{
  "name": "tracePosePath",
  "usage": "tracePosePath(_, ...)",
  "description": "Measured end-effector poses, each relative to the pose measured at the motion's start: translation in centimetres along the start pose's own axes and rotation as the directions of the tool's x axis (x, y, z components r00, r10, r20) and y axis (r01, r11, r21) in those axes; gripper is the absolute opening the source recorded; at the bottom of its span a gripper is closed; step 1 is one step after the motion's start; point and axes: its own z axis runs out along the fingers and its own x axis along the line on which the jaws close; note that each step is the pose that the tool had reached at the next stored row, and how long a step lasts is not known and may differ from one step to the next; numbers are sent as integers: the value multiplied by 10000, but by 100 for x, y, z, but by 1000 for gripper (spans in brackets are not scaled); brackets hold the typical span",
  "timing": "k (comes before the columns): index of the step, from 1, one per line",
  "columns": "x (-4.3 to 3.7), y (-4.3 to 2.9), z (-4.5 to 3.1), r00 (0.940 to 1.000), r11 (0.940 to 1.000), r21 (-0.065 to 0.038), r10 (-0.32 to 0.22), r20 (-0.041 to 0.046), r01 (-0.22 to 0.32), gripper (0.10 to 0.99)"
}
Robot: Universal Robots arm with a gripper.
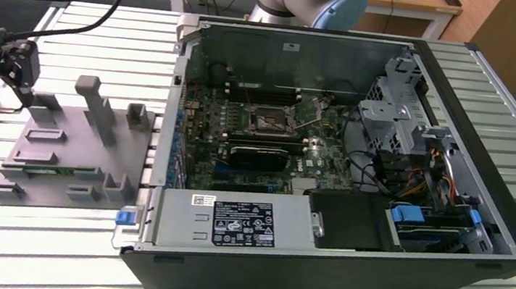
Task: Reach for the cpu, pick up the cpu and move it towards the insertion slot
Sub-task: 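Pick up the cpu and move it towards the insertion slot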
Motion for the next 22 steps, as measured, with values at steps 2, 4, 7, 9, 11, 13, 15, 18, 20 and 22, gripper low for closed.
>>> tracePosePath(2, 0, 1, -13, 10000, 10000, 0, 0, 0, 0, 541)
tracePosePath(4, 0, 1, -29, 10000, 10000, 0, 0, 1, 0, 541)
tracePosePath(7, 0, 2, -58, 10000, 10000, 2, 0, 0, 0, 541)
tracePosePath(9, 0, 3, -76, 10000, 10000, 3, 0, 0, 0, 541)
tracePosePath(11, 0, 4, -97, 10000, 10000, 5, 0, 0, 0, 541)
tracePosePath(13, 0, 5, -113, 10000, 10000, 9, 0, 0, 0, 541)
tracePosePath(15, 0, 5, -129, 10000, 10000, 12, 0, 0, 0, 541)
tracePosePath(18, 0, 7, -155, 10000, 10000, 16, 0, 0, 0, 541)
tracePosePath(20, 0, 7, -173, 10000, 10000, 17, 0, 0, 0, 541)
tracePosePath(22, 0, 8, -192, 10000, 10000, 18, 0, 0, 0, 541)
